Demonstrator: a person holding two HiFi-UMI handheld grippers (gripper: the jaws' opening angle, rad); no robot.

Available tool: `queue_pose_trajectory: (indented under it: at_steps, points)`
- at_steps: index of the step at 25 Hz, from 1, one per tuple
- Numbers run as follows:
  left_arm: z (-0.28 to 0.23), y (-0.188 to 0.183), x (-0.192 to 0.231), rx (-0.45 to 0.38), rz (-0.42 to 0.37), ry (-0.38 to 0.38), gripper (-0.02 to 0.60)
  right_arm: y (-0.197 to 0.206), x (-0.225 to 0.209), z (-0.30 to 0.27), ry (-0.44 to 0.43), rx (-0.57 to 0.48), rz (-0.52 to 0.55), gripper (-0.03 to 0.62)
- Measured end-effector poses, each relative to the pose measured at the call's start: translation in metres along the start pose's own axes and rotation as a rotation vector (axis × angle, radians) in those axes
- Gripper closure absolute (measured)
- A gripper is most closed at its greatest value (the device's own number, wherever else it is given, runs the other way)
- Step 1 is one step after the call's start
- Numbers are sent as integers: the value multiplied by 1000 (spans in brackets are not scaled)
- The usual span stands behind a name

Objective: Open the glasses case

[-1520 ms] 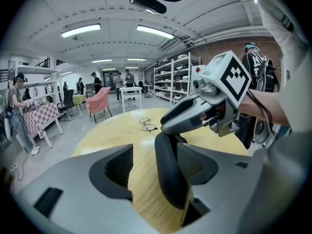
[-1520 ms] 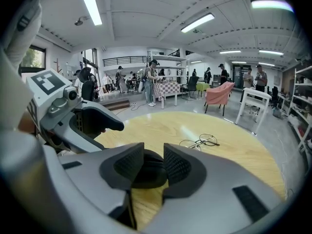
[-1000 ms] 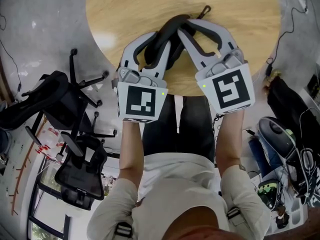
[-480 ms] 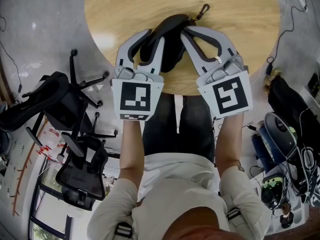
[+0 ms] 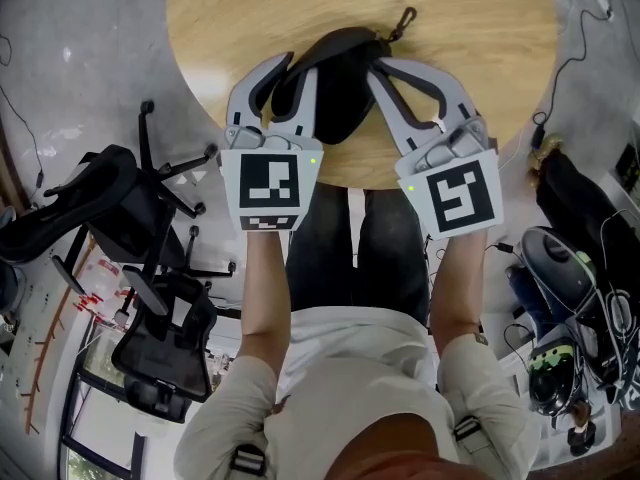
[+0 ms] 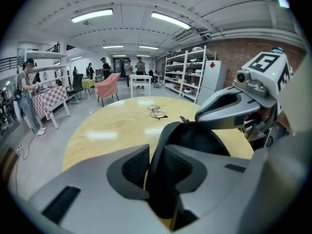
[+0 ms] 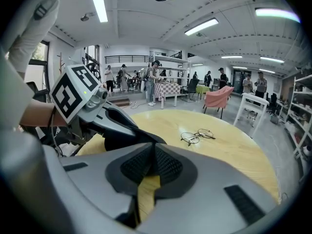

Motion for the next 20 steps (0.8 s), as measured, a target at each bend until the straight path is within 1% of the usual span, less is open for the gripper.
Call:
queue_pose_trajectory:
  at_steps: [3,10,20]
  points:
    - [-2,2,1,4,11,-8,499,3,-1,4,5,9,5,557]
    - [-6,6,9,-2,55,-5,499,8,-1,4,8,19,12,557]
    - [-7,7,14,3,63,-12,497,10,0,3,17,36,10,559]
Point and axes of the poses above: the fingertips, and each gripper's own axes: z backward along the fingers, x to its left, y out of its underside, the point moved 9 cm from there along z, backward along the fingers, and after that the axes turned 15 degrees about y, right-handed, at the moved point
